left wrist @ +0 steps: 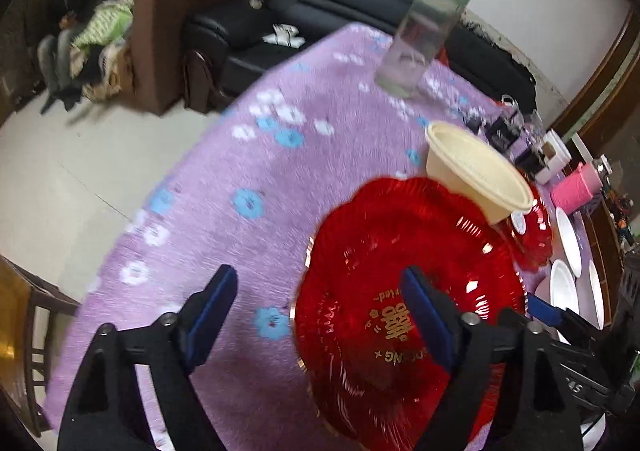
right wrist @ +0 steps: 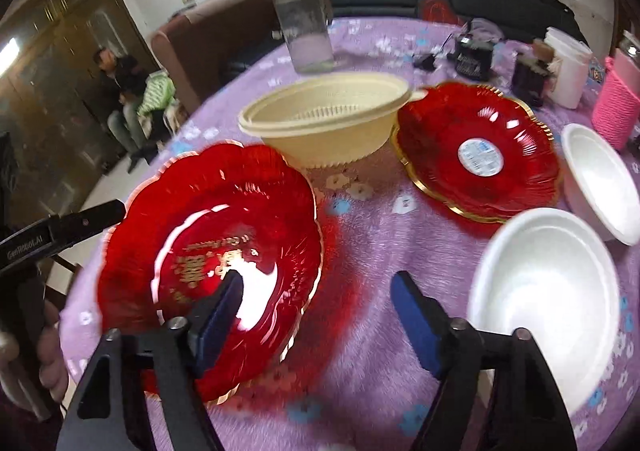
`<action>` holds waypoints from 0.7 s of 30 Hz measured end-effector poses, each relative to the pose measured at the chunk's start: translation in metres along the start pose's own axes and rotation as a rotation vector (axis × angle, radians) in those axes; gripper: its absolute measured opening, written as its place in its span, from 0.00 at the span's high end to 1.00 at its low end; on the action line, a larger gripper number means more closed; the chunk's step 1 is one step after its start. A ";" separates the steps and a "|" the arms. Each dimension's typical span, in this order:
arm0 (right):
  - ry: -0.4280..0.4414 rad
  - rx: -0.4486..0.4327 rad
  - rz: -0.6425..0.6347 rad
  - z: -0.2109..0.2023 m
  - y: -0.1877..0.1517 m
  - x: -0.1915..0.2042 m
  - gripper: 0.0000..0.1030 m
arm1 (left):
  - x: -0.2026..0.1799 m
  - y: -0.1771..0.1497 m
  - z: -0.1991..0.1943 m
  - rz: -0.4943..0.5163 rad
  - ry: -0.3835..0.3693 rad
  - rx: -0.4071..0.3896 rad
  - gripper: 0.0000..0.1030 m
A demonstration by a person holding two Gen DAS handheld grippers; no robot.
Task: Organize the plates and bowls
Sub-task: 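Grasp the rim of the large red plate with both grippers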
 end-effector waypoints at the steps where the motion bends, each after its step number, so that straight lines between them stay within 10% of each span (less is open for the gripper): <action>1: 0.001 0.012 0.003 0.004 -0.001 -0.002 0.33 | -0.003 -0.001 0.005 -0.002 -0.004 0.011 0.24; 7: 0.033 0.036 0.034 0.022 0.000 0.001 0.80 | -0.012 -0.009 0.025 0.020 0.031 0.029 0.67; 21: 0.072 -0.181 -0.003 -0.071 0.016 0.044 0.85 | -0.021 0.006 -0.095 -0.004 -0.018 -0.194 0.74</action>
Point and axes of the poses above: each gripper's, at about its wrist camera, not at the fingertips, and z roughly the way its jaws point, x to its left, y to its top, the point moved 1 cm from there along z, roughly the way its jaws point, and after that the axes turned 9 degrees about -z, right-handed, at the moved point
